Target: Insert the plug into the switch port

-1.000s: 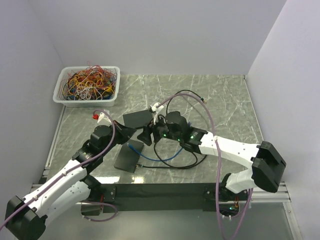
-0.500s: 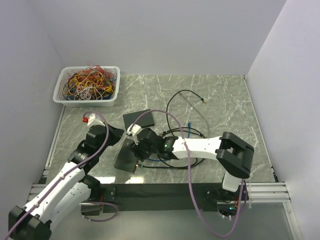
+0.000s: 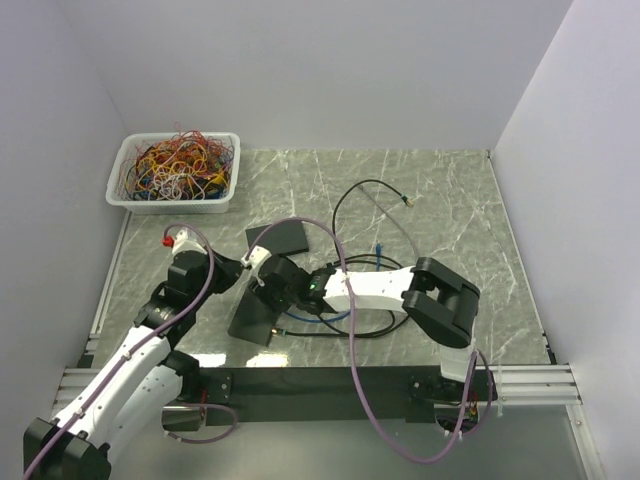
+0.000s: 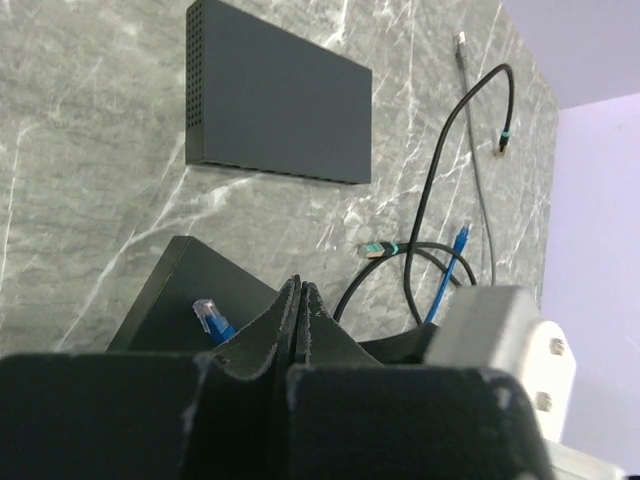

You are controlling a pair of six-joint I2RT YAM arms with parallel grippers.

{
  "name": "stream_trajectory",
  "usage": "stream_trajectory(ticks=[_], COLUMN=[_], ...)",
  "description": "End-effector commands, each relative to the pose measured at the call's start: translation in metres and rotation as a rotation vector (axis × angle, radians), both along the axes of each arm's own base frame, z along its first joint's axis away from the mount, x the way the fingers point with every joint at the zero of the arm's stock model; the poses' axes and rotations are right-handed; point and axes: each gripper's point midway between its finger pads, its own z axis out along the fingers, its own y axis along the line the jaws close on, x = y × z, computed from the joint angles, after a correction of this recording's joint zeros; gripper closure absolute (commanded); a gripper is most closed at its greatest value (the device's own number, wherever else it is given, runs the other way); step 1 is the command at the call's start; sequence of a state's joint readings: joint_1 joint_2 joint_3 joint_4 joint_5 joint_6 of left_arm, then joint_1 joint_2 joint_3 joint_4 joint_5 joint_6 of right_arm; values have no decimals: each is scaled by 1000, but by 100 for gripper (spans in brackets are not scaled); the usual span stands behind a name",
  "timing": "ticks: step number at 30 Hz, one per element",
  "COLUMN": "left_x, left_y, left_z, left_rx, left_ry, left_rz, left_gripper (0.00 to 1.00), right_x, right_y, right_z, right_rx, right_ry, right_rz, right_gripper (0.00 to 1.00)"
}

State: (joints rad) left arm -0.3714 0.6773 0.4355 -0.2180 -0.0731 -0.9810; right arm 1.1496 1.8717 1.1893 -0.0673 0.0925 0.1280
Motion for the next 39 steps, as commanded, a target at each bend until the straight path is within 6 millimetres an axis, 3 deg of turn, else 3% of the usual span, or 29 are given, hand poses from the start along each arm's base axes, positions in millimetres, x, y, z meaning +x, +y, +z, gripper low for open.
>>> stream_trajectory(ticks=[1,7,11,13,15,16,17,18,19,20,21,22,23,24,27,32,34,39], left_x=[3,4,4,4,3,2,1,0,-1,-1,-5,-6,-7,-9,-9,-9,-7,-8], left_y=[-4,-3,-2,-2,-4,-6,-11,-14,-16,-20,-25,-27,-29,-34,-39,-48,-48,-49], left_z=[3,2,5,7,14,18,28,34,38,46,55,55,58,68,77,88,90,94], left_rx=[-4,-4,0,0,-8,-15,-38,-48,-61,-82,-104,-117,-127,-149,-172,-213,-238,-256], left_ry=[-30,-30,-31,-40,-70,-87,-132,-162,-187,-236,-275,-292,-310,-356,-412,-475,-481,-483], left_rz=[-29,-28,-25,-26,-42,-53,-81,-101,-115,-136,-168,-181,-194,-222,-251,-295,-284,-272], left_gripper=[98,98,97,95,86,78,74,70,65,57,55,52,52,51,48,44,45,46], right_x=[6,4,3,2,9,8,13,9,18,20,20,18,17,14,9,-21,-24,-28], right_y=[8,7,5,3,4,-3,-1,-5,-12,-16,-14,-24,-24,-27,-35,-35,-36,-37], right_z=[0,-12,-11,-8,15,15,40,42,51,75,92,94,122,130,148,167,179,185], right_rx=[-9,-28,-14,14,93,111,187,218,269,345,426,485,588,630,723,840,904,967], right_ry=[-21,-7,-7,-6,-30,-19,-35,-2,23,26,38,116,108,128,204,368,397,449], right_rz=[-5,-2,-3,-7,-24,-36,-44,-27,-51,-45,-14,14,64,87,159,332,354,396], right_gripper=[55,67,96,100,100,100,100,100,100,100,100,100,100,100,100,100,100,100])
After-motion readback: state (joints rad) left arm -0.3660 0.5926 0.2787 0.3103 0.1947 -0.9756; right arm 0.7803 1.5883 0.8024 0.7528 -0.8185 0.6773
